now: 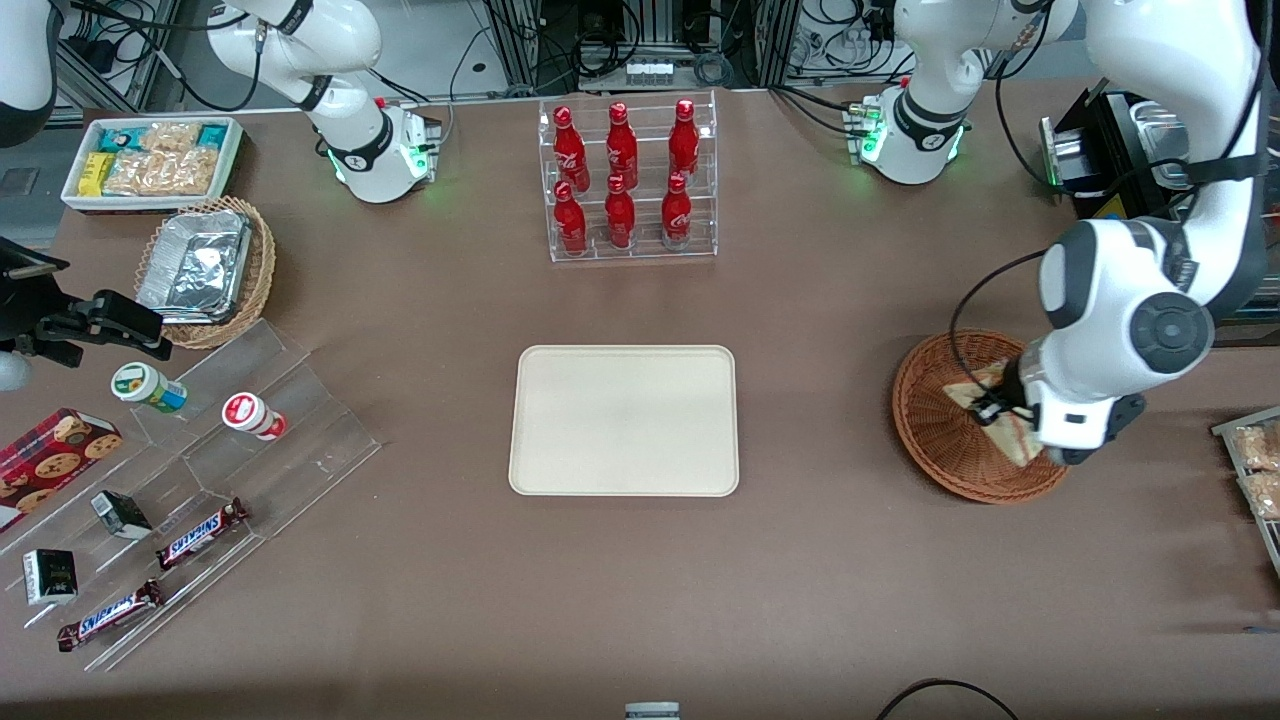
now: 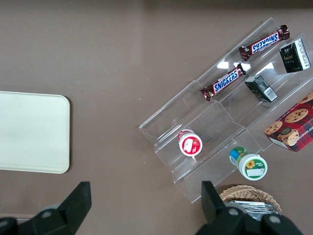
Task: Place sandwich from basket to tray
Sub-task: 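Carry the sandwich with the left gripper over the cream tray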
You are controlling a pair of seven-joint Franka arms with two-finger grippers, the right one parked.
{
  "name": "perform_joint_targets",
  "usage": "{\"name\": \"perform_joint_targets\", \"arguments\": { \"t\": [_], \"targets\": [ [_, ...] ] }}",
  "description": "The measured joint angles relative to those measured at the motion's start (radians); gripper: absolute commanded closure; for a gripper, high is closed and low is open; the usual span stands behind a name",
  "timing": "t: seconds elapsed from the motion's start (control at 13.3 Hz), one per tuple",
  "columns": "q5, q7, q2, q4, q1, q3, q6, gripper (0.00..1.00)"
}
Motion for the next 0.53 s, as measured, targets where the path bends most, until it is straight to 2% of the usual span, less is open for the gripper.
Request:
{"name": "perform_joint_targets", "arguments": {
  "t": [0.3, 0.53],
  "targets": [
    [-0.001, 0.014, 0.103, 0.105, -0.137, -0.018, 0.0, 0.66],
    [-0.001, 0.026, 0.205, 0.225, -0.198, -0.093, 0.0, 0.66]
  ]
}}
